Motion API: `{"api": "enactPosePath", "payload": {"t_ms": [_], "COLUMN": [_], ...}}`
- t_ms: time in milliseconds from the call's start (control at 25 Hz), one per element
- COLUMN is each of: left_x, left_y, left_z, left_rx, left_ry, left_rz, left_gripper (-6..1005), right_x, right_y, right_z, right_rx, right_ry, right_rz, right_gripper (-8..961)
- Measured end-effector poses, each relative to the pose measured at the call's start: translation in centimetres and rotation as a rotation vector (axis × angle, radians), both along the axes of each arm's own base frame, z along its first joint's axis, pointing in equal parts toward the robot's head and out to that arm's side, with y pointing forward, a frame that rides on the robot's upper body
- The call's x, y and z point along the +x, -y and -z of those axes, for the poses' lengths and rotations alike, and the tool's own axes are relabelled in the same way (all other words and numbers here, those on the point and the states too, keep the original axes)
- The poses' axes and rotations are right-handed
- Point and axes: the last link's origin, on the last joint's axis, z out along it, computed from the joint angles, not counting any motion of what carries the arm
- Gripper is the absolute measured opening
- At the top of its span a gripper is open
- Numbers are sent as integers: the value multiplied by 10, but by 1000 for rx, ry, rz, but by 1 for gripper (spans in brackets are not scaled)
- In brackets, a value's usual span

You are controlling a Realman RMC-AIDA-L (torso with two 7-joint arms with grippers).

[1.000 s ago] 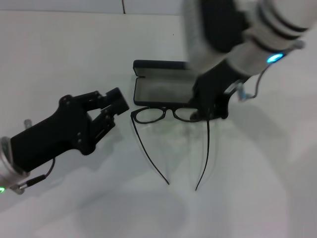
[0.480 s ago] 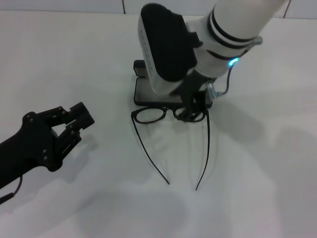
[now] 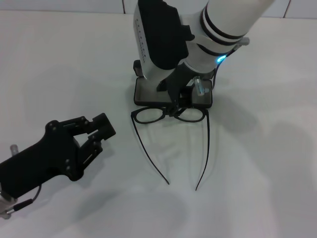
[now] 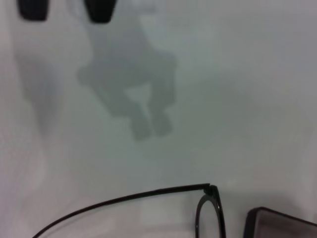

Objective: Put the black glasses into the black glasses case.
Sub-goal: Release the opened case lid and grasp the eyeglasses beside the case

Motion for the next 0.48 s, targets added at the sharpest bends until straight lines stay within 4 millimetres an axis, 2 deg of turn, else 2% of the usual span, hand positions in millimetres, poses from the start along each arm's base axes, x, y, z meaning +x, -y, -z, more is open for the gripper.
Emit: {"api": "enactPosePath", "payload": {"t_ms": [480], "left_x": [3], "left_y": [1], "left_z": [9], "left_rx": [-19], "left_ry": [26], "left_rz": [-11], "left_gripper": [186], "right_x": [19], "right_y": [-3], "right_z": [7], "right_rx": [-27], "right_ry": [-58], "right_rz": [44], "right_gripper": [550]}}
